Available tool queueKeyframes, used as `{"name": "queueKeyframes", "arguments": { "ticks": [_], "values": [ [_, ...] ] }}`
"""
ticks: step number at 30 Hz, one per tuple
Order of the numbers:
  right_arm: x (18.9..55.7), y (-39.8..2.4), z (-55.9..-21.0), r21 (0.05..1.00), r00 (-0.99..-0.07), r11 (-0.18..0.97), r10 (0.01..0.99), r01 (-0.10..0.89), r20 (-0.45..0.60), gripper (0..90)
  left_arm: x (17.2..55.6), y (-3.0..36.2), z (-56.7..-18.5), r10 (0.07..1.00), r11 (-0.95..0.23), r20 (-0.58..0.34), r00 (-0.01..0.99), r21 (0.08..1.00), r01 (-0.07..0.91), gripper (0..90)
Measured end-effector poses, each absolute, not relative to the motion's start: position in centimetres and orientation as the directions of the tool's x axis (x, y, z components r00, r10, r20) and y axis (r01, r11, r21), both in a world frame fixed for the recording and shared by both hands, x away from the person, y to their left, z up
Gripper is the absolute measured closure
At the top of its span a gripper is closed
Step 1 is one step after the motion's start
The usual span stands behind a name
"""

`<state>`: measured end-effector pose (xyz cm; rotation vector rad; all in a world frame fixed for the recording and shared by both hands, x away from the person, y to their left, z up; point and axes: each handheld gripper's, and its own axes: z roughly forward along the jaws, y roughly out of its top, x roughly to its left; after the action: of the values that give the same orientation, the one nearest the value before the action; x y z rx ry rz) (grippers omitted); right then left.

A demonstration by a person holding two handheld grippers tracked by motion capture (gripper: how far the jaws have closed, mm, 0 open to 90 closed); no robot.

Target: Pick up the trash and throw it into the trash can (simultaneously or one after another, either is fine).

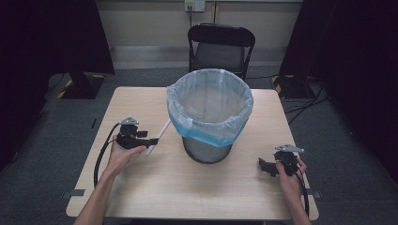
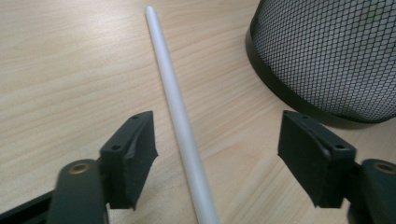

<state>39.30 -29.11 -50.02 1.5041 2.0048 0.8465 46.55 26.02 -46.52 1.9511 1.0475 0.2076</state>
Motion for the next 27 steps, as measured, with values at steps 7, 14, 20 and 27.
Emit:
{"name": "queueKeyframes", "arguments": {
  "ticks": [7, 14, 20, 27],
  "values": [
    [39.3, -29.1, -50.0, 0.727, -0.271, 0.199, 0.962, 0.657, -0.019, 7.9, 46.0, 25.7, -48.2, 0.762, -0.313, -0.196, 0.616, 0.722, 0.617, 35.8],
    [39.3, -29.1, -50.0, 0.727, -0.270, 0.199, 0.963, 0.657, -0.019, 7.9, 44.7, 26.3, -48.6, 0.776, -0.348, -0.154, 0.612, 0.705, 0.618, 44.0],
    [39.3, -29.1, -50.0, 0.727, -0.271, 0.200, 0.962, 0.657, -0.019, 7.9, 44.5, 25.6, -48.6, 0.776, -0.392, -0.101, 0.622, 0.696, 0.602, 56.5],
    [39.3, -29.1, -50.0, 0.727, -0.271, 0.200, 0.962, 0.657, -0.019, 7.9, 44.3, 24.9, -48.8, 0.784, -0.445, -0.011, 0.620, 0.687, 0.574, 62.5]
  ]
}}
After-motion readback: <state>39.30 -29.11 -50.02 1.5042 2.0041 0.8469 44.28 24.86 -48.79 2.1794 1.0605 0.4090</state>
